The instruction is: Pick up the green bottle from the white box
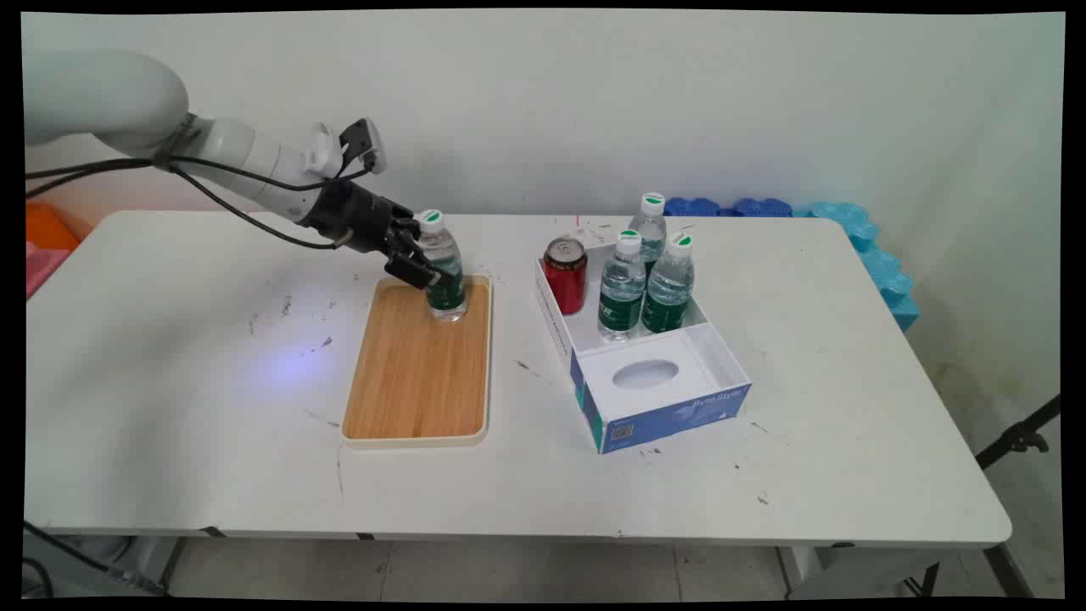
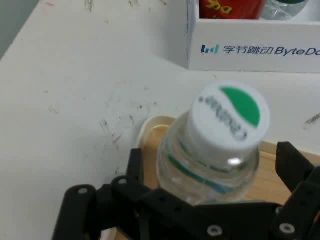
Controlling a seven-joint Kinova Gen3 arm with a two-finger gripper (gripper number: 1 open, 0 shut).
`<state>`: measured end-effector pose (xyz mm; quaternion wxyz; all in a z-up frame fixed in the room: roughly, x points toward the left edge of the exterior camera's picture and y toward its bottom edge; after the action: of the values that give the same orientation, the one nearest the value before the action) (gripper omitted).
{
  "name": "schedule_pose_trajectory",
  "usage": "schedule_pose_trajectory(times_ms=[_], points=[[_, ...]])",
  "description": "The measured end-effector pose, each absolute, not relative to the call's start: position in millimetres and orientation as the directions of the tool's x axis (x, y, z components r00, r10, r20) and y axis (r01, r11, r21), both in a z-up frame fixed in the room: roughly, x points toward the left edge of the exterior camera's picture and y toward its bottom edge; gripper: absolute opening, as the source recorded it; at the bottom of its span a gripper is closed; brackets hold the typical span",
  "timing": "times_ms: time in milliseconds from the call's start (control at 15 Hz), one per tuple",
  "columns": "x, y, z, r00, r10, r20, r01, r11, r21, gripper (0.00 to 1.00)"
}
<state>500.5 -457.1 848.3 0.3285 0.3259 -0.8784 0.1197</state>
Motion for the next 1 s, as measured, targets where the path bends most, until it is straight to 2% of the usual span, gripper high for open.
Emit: schedule_pose_trajectory(times_ms=[467,1000], points=[[517.7,-446.8,875.9,-0.601,-0.470,0.647,-0.645,0.763,-0.044,1.00],[548.8,-396.3,961.2,-0.648,-0.440,0.622,-0.604,0.794,-0.066,1.00]])
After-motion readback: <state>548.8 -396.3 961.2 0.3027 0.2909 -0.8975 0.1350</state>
